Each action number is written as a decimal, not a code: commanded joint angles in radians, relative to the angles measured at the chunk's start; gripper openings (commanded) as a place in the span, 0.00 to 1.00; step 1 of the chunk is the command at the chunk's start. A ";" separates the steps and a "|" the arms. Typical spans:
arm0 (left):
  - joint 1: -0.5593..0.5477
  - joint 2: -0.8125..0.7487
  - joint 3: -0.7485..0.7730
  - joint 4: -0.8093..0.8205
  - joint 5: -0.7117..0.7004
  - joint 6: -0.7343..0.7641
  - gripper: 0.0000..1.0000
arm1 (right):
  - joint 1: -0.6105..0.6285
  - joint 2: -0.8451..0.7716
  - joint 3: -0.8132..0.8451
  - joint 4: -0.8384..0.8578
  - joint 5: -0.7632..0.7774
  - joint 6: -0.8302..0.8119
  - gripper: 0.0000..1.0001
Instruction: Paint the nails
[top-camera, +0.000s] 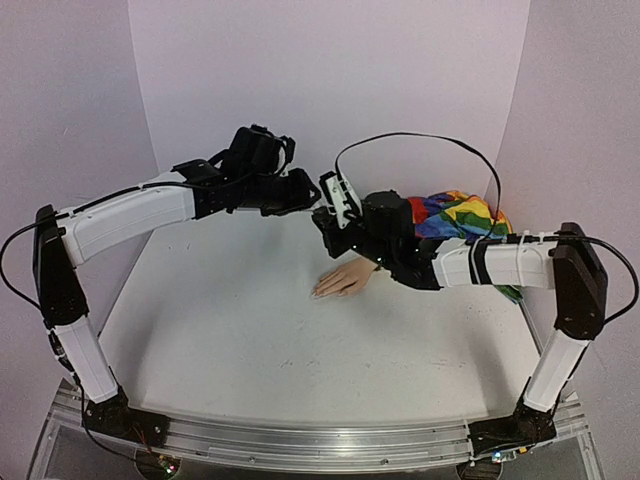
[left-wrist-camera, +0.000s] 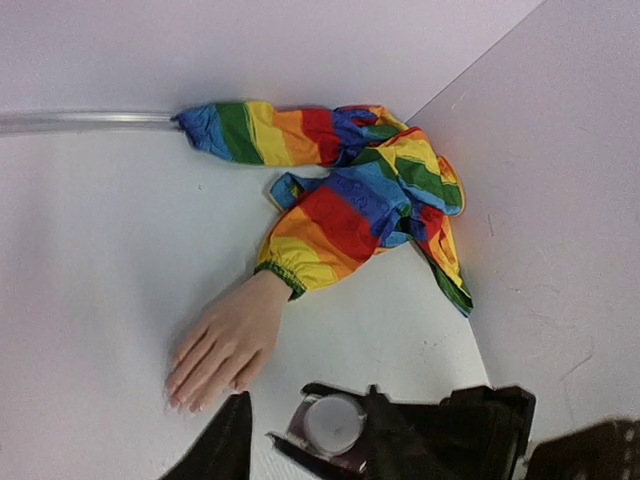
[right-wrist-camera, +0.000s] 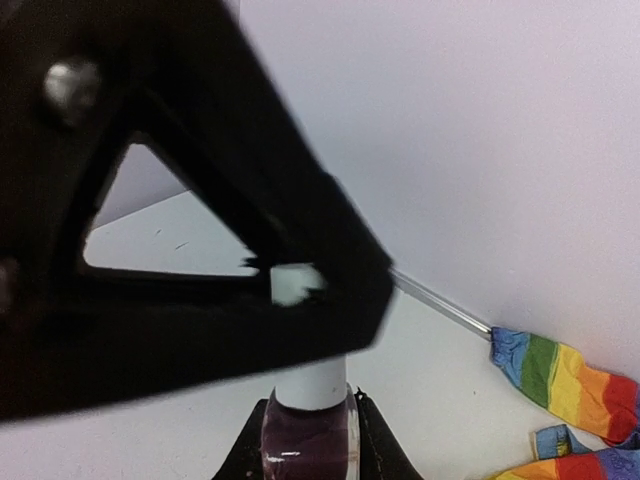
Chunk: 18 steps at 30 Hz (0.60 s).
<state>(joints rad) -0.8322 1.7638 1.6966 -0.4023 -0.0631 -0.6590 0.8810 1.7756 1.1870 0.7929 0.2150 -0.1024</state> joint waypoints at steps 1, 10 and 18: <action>0.054 -0.107 -0.035 -0.002 0.178 0.132 0.55 | -0.146 -0.131 -0.032 0.042 -0.443 0.090 0.00; 0.146 -0.278 -0.336 0.518 0.850 0.225 0.78 | -0.253 -0.176 0.028 0.020 -1.282 0.328 0.00; 0.116 -0.268 -0.335 0.709 1.008 0.213 0.72 | -0.254 -0.146 0.003 0.378 -1.383 0.678 0.00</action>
<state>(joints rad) -0.6983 1.5200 1.3453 0.1108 0.7979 -0.4603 0.6331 1.6432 1.1694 0.9142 -1.0431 0.3828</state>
